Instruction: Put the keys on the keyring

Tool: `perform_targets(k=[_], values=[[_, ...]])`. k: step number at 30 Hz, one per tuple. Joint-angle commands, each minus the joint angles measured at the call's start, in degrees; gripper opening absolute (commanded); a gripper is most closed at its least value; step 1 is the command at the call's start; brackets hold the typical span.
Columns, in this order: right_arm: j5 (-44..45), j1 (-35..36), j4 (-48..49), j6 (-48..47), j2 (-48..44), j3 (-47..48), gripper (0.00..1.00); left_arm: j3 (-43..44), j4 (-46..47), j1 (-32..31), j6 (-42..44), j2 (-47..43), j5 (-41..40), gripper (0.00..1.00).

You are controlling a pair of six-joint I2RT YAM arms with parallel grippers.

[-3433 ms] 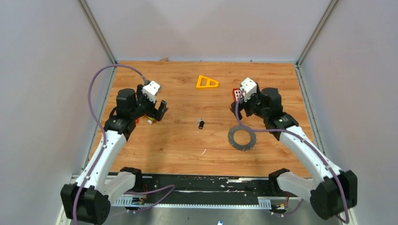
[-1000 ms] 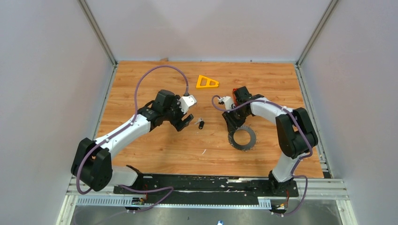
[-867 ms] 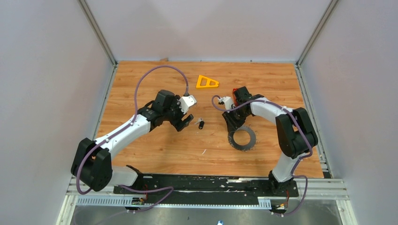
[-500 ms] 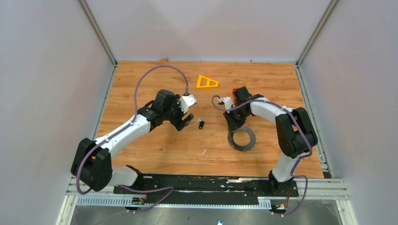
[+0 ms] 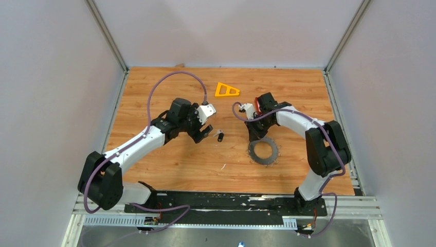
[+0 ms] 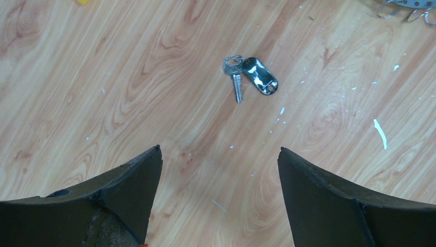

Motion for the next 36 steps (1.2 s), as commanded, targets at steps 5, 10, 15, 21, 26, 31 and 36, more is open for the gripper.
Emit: perform_targets(k=[5,10,15,21,26,31,36], values=[[-12.28,-0.28,1.41,-6.90,-15.29,-0.01,0.00,1.97,3.61,0.05,2.98,0.63,12.67,0.89],[-19.53,-0.16,2.34,-9.23,-23.98,0.25,0.00,7.12,3.78,0.05,1.47,2.00,22.97,0.81],[-27.73,-0.16,7.58,-7.52,-29.77,0.58,0.00,11.31,6.75,-0.13,-2.36,1.15,31.33,0.67],[-30.95,0.31,13.00,-4.39,-31.78,1.32,0.00,10.43,9.98,-1.44,0.24,-3.72,34.81,0.57],[-20.58,0.51,11.89,-4.90,-30.11,-1.13,0.05,6.35,6.80,-1.58,7.18,-6.92,29.74,0.61],[-12.34,1.75,13.41,-6.47,-23.89,-5.30,0.42,-0.35,2.93,-1.62,14.78,-10.70,22.69,0.75],[-9.47,4.20,9.53,-15.19,-13.01,-2.67,0.64,-5.43,0.49,-1.58,19.49,-13.54,20.11,0.80]])
